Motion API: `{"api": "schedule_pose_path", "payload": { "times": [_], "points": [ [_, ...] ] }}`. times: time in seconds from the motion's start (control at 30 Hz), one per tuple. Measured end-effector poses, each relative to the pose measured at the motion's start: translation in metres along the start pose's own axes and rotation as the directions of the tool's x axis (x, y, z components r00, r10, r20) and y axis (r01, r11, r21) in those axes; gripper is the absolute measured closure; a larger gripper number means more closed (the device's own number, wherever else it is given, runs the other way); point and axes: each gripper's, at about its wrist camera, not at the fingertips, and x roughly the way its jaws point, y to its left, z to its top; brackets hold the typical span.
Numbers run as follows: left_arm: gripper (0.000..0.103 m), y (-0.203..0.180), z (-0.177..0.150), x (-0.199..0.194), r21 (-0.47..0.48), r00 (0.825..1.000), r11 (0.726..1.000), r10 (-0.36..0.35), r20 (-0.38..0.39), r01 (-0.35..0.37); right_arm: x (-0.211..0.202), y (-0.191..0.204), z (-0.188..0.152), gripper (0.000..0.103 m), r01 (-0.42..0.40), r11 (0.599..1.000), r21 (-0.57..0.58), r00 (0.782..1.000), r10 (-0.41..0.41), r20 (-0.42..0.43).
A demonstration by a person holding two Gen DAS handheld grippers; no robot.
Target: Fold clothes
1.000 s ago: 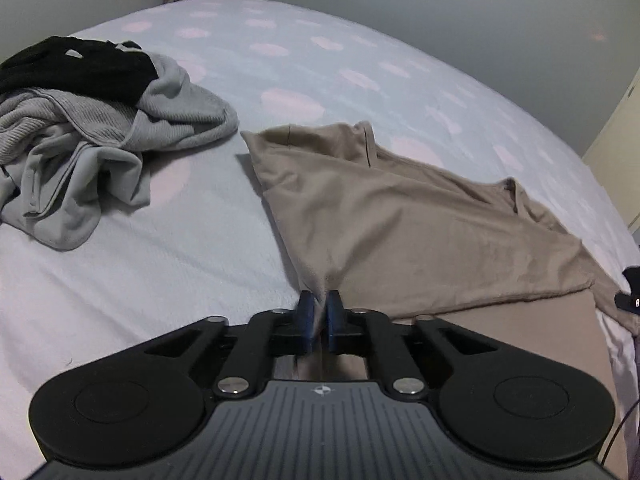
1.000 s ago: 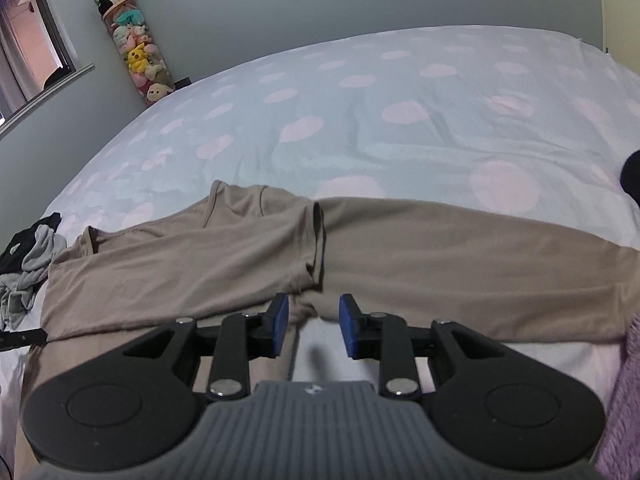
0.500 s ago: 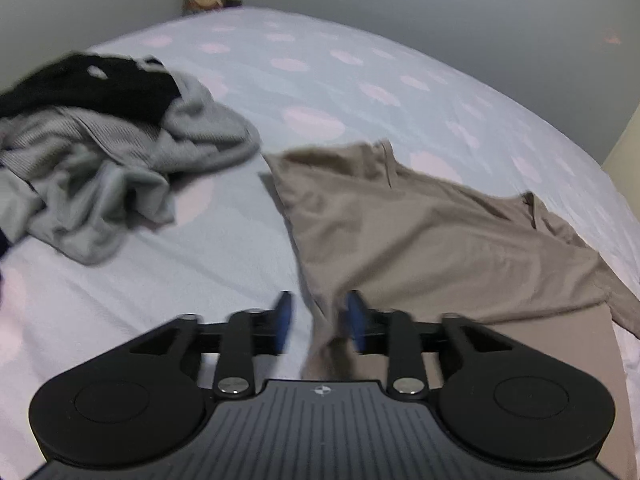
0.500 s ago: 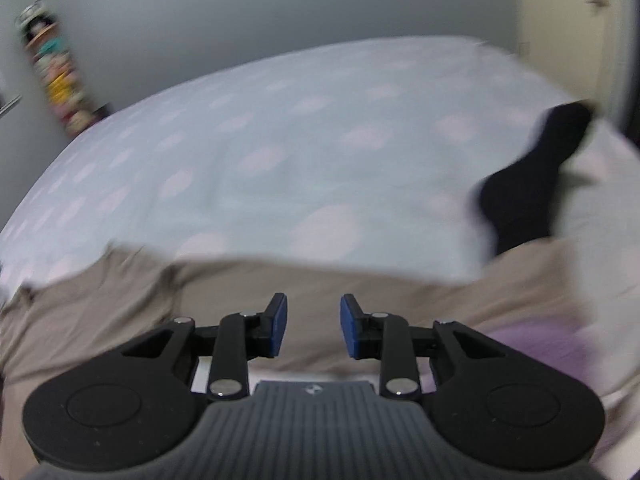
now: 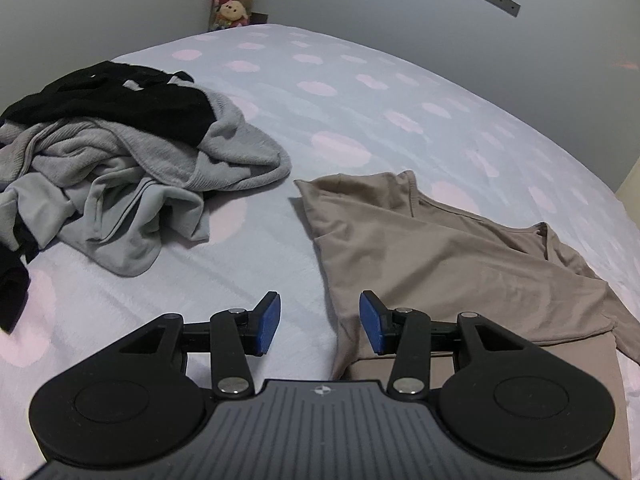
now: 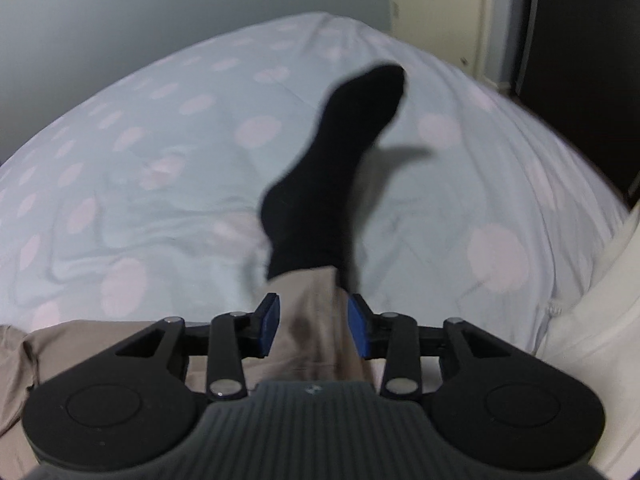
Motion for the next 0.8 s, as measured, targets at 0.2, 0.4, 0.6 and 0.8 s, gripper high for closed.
{"api": "schedule_pose_path", "payload": {
  "times": [0.2,0.4,0.6,0.8],
  "points": [
    [0.061,-0.002,-0.002,0.006,-0.001,1.0,1.0,0.002,-0.01,-0.002,0.017,-0.001,-0.006,0.066,-0.003,1.0,0.016,0.999,0.004,-0.039],
    [0.061,-0.005,0.0,0.001,0.012,1.0,1.0,-0.004,0.007,0.004,0.004,0.014,-0.005,0.098,0.005,0.999,-0.037,1.0,-0.005,-0.002],
    [0.061,-0.006,0.007,-0.014,0.004,0.998,1.0,-0.024,0.06,0.024,-0.05,0.052,0.018,0.098,-0.081,0.995,-0.055,0.991,0.086,0.104],
    [0.061,-0.008,0.011,-0.028,0.006,0.993,0.998,-0.058,0.107,0.058,-0.123,0.118,0.043,0.098,-0.196,0.969,-0.152,0.951,0.225,0.213]
  ]
}}
